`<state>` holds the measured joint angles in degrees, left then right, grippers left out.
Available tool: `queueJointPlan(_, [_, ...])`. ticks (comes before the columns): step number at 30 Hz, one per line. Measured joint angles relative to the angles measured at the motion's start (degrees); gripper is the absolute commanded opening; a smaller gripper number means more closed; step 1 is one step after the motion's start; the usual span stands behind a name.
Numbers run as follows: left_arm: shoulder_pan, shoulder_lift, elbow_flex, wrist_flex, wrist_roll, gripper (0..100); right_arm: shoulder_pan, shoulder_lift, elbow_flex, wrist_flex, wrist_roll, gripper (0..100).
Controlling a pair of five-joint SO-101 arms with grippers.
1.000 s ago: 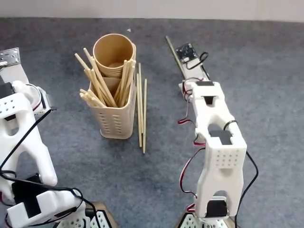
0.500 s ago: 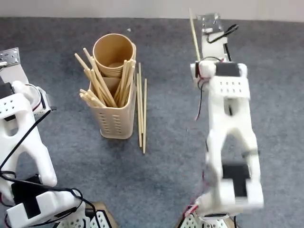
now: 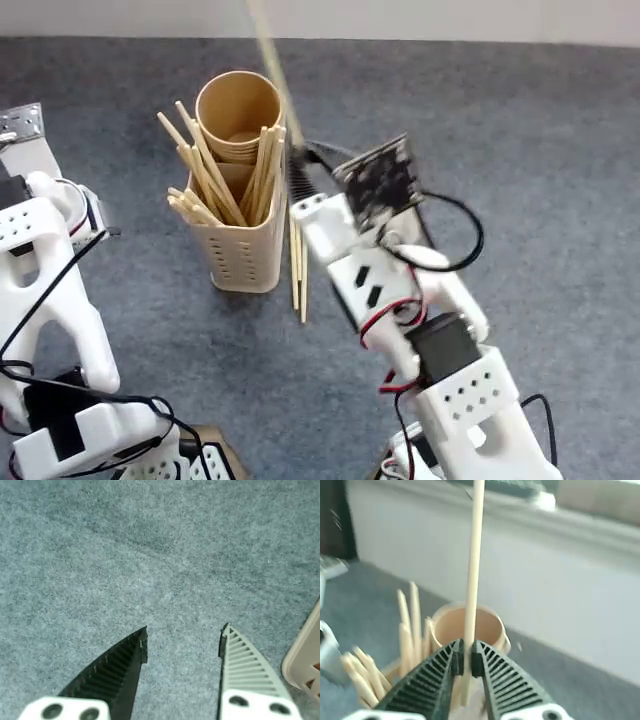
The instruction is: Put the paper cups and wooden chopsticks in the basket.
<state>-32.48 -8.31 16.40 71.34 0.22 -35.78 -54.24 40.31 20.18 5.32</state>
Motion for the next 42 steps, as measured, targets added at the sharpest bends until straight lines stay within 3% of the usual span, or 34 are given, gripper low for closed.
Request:
queueJointPlan(10, [0.0,0.0,0.0,0.0,0.0,25,-7.6,9.4,13.3,-23.1,-0.1,0.5])
queueJointPlan(16, [0.0,0.0,0.0,0.0,0.0,25,-6.9,16.8,15.0,-25.0,-0.1,1.2])
queueJointPlan(22, [0.0,0.0,0.0,0.0,0.0,25,-5.8,16.4,15.0,-25.1,-0.1,15.6])
queueJointPlan(33, [0.0,0.0,0.0,0.0,0.0,25,-5.9,7.0,14.2,-11.8,3.1,19.0])
queueJointPlan(39, [0.0,0.0,0.0,0.0,0.0,25,-3.5,-2.2,7.1,14.9,1.2,19.0])
queueJointPlan(42, [0.0,0.0,0.0,0.0,0.0,25,-2.9,-3.3,10.5,20.9,0.7,19.0])
